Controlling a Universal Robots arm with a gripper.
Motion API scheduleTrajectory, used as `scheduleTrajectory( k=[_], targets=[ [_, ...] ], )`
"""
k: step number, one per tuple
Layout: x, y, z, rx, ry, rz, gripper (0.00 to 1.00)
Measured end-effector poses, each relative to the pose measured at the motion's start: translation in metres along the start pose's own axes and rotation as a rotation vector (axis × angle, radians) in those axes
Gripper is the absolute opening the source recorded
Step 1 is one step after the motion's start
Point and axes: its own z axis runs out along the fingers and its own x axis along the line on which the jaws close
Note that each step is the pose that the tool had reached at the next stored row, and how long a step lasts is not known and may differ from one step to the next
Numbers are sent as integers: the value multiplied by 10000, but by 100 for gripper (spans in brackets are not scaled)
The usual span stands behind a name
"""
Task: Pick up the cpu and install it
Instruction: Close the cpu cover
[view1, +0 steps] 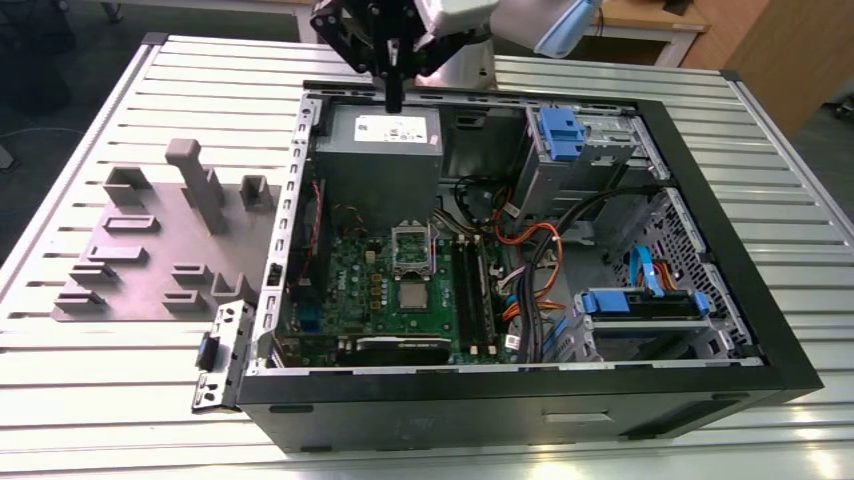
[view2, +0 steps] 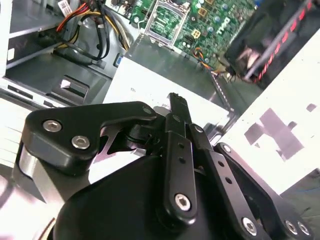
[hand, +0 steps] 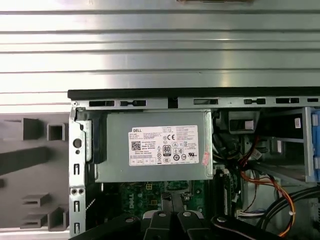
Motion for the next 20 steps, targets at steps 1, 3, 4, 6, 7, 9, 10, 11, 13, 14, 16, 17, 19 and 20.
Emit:
scheduleTrajectory(
  k=[1,3,4,6,7,9,10,11,13,14,16,17,19,20],
  targets=[
    [6,9,-8,16,-2,107,11],
    [13,19,-17,35,-2,233,11],
    [14,20,-18,37,-3,252,11],
    [13,20,-18,36,-4,252,11],
    [13,20,-18,37,-4,253,11],
    [14,20,-19,38,-3,254,11],
    [14,20,-19,38,-3,254,11],
    [14,20,-18,37,-4,254,11],
    [14,18,-17,35,0,164,11],
    [14,18,-17,34,6,54,11],
    [14,17,-15,28,17,-197,11],
    [14,17,-14,24,24,-341,11],
    [14,16,-10,16,38,-653,11],
    [14,16,-8,11,46,-824,11]
  ],
)
